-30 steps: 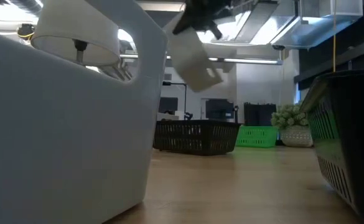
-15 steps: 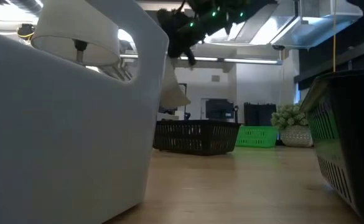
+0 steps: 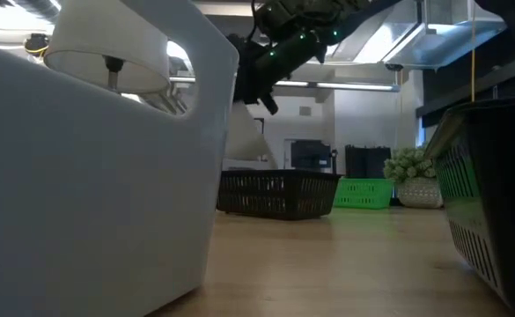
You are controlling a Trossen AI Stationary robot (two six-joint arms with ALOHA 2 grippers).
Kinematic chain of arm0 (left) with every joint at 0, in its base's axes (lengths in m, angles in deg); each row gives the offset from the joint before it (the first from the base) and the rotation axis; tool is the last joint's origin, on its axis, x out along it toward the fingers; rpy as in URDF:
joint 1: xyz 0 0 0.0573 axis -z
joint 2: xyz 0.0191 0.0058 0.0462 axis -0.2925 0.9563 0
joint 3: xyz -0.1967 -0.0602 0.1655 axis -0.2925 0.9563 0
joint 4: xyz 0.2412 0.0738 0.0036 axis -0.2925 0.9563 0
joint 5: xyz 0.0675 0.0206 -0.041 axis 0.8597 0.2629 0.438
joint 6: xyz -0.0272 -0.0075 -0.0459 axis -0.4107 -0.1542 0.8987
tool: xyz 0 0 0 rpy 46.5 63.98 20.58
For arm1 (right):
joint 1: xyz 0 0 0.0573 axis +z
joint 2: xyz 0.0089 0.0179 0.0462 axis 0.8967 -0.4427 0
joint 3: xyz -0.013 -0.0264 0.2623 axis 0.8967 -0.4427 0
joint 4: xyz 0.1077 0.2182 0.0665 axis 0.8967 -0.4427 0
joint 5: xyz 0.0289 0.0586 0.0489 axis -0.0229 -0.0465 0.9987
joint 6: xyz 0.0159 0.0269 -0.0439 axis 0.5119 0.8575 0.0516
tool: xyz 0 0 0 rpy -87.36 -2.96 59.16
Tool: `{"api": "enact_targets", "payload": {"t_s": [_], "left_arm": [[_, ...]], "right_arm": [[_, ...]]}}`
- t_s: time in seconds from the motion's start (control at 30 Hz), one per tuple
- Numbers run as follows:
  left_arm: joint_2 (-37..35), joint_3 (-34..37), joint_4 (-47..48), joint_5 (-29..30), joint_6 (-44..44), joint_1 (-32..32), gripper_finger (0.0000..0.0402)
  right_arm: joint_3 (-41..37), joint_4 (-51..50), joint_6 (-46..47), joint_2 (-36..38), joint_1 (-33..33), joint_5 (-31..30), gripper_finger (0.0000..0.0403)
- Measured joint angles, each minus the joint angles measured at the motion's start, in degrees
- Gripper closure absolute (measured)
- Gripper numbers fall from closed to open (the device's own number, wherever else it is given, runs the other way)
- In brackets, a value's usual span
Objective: Stack baskets by color
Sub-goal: Stack the middle gray bin on the top gray bin
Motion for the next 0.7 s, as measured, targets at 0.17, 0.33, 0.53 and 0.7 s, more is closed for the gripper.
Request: {"api": "enact_targets", "payload": {"t_s": [0.17,0.33,0.53,0.7], "left_arm": [[-0.02,0.00,-0.02,0.00,0.05,0.00,0.0401],[-0.02,0.00,-0.01,0.37,0.09,0.00,0.0401],[-0.02,0.00,0.00,1.13,0.00,0.00,0.0401],[-0.02,0.00,0.02,1.38,-3.36,0.00,0.0401]], "right_arm": [[6.87,-14.02,-2.18,0.07,0.39,-0.85,0.0403],[17.17,-26.85,-3.14,0.09,1.43,-5.76,0.0403],[26.88,-40.01,6.88,0.23,1.55,-8.23,0.0403],[27.97,-41.16,13.64,0.23,2.67,-9.89,0.0403]]}}
